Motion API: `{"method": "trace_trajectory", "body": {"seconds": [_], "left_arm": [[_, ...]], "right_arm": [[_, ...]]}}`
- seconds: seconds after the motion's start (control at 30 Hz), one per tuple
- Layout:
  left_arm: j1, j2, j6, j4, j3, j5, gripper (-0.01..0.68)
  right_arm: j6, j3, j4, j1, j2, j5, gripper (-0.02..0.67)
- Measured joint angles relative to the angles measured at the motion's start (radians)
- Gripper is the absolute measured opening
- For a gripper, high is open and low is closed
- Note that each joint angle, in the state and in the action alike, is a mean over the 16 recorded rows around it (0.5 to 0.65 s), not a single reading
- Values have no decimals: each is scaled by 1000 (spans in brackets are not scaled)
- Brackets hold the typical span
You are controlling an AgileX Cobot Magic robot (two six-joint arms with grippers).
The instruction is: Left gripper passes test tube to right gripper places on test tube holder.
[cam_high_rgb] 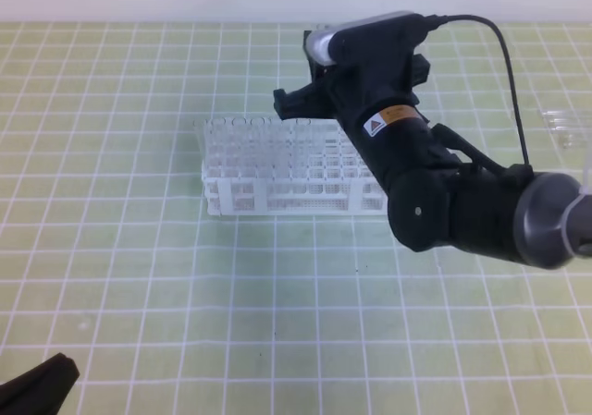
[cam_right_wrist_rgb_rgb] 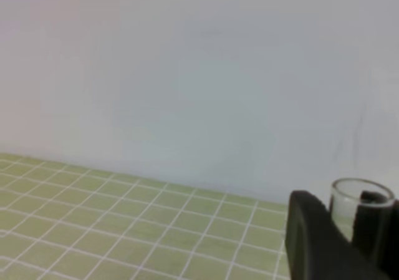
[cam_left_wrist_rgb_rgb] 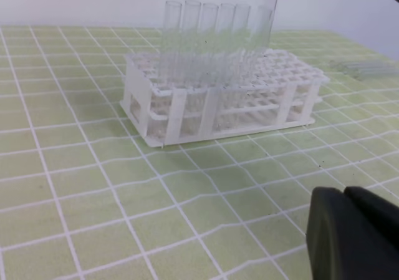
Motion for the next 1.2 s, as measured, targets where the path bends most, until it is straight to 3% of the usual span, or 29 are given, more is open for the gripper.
{"method": "trace_trajectory", "body": {"seconds": [1.2], "left_arm": [[0,3,-1,0,3,-1,-2]], "right_arm": [[68,-17,9,-6,102,-67,100]]}}
